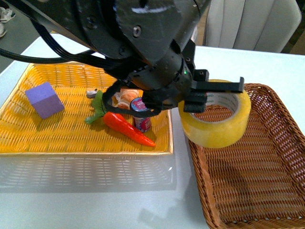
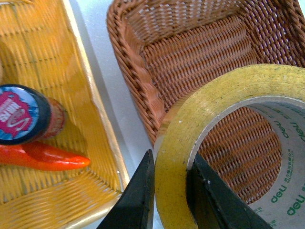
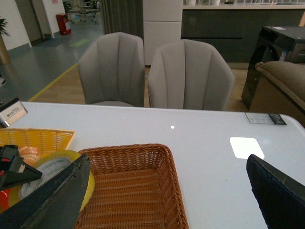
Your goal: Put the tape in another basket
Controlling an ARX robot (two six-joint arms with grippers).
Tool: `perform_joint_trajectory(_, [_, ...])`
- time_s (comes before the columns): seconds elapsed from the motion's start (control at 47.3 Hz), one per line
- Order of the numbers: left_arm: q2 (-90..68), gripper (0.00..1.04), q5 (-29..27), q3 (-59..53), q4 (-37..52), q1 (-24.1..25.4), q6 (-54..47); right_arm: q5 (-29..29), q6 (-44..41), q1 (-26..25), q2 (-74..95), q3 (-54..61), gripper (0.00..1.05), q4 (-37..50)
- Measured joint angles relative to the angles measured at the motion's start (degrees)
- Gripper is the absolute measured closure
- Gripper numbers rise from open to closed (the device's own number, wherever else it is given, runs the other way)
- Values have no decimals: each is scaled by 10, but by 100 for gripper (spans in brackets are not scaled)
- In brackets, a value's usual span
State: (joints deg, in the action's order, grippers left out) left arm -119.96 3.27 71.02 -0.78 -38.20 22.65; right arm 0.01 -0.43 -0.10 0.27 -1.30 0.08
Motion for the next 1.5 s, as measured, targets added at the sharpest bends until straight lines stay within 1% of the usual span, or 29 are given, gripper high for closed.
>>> perform_joint_trajectory(0.19, [-26, 90, 9, 34, -12, -31, 0, 0, 0, 0, 0, 0, 9, 0])
perform_joint_trajectory(0.444, [-55, 90, 12, 61, -17, -38, 15, 0, 0, 0, 0, 0, 9, 0])
perform_joint_trajectory(0.487, [-58, 88, 13, 65, -17, -38, 20, 0, 0, 0, 0, 0, 9, 0])
perform_joint_trajectory(0.529, [-61, 81, 16, 71, -17, -38, 27, 0, 0, 0, 0, 0, 9, 0])
perform_joint_trajectory(0.635, [-64, 67, 18, 83, -17, -40, 39, 0, 0, 0, 0, 0, 9, 0])
perform_joint_trajectory(0.656, [-64, 62, 19, 86, -17, -41, 43, 0, 0, 0, 0, 0, 9, 0])
perform_joint_trajectory(0.698, [-64, 55, 19, 89, -17, -42, 46, 0, 0, 0, 0, 0, 9, 0])
perform_joint_trajectory(0.741, [-64, 44, 22, 89, -16, -42, 52, 0, 0, 0, 0, 0, 9, 0])
perform_joint_trajectory(0.825, [-62, 27, 20, 84, -3, -40, 63, 0, 0, 0, 0, 0, 9, 0])
perform_joint_trajectory(0.91, [-35, 9, 0, 51, 25, -31, 69, 0, 0, 0, 0, 0, 9, 0])
perform_joint_trajectory(0.931, [-27, 7, -5, 41, 33, -29, 69, 0, 0, 0, 0, 0, 9, 0])
perform_joint_trajectory(0.994, [15, 10, -35, 0, 69, -17, 68, 0, 0, 0, 0, 0, 9, 0])
perform_joint_trajectory(1.206, [152, 9, -67, -114, 147, 31, 58, 0, 0, 0, 0, 0, 9, 0])
perform_joint_trajectory(1.227, [170, 11, -104, -142, 183, 36, 35, 0, 0, 0, 0, 0, 9, 0])
perform_joint_trajectory(1.248, [183, 15, -149, -167, 238, 40, 12, 0, 0, 0, 0, 0, 9, 0])
perform_joint_trajectory(1.269, [188, 17, -173, -182, 268, 42, -1, 0, 0, 0, 0, 0, 9, 0])
perform_joint_trajectory(1.291, [200, 20, -214, -210, 324, 49, -27, -2, 0, 0, 0, 0, 9, 0])
perform_joint_trajectory(1.312, [213, 24, -242, -240, 376, 56, -53, -2, 0, 0, 0, 0, 9, 0])
perform_joint_trajectory(1.333, [221, 25, -256, -256, 401, 60, -66, -2, 0, 0, 0, 0, 9, 0])
perform_joint_trajectory(1.354, [235, 29, -280, -287, 445, 68, -91, -2, 0, 0, 0, 0, 9, 0])
perform_joint_trajectory(1.375, [243, 31, -285, -301, 466, 73, -97, -2, 0, 0, 0, 0, 9, 0])
perform_joint_trajectory(1.396, [259, 34, -298, -329, 502, 82, -123, -1, 0, 0, 0, 0, 9, 0])
perform_joint_trajectory(1.418, [274, 38, -300, -354, 533, 93, -135, -1, 0, 0, 0, 0, 9, 0])
perform_joint_trajectory(1.46, [305, 45, -299, -396, 579, 113, -162, 0, 0, 0, 0, 0, 9, 0])
perform_joint_trajectory(1.502, [334, 52, -286, -429, 600, 129, -179, 0, 0, 0, 0, 0, 9, 0])
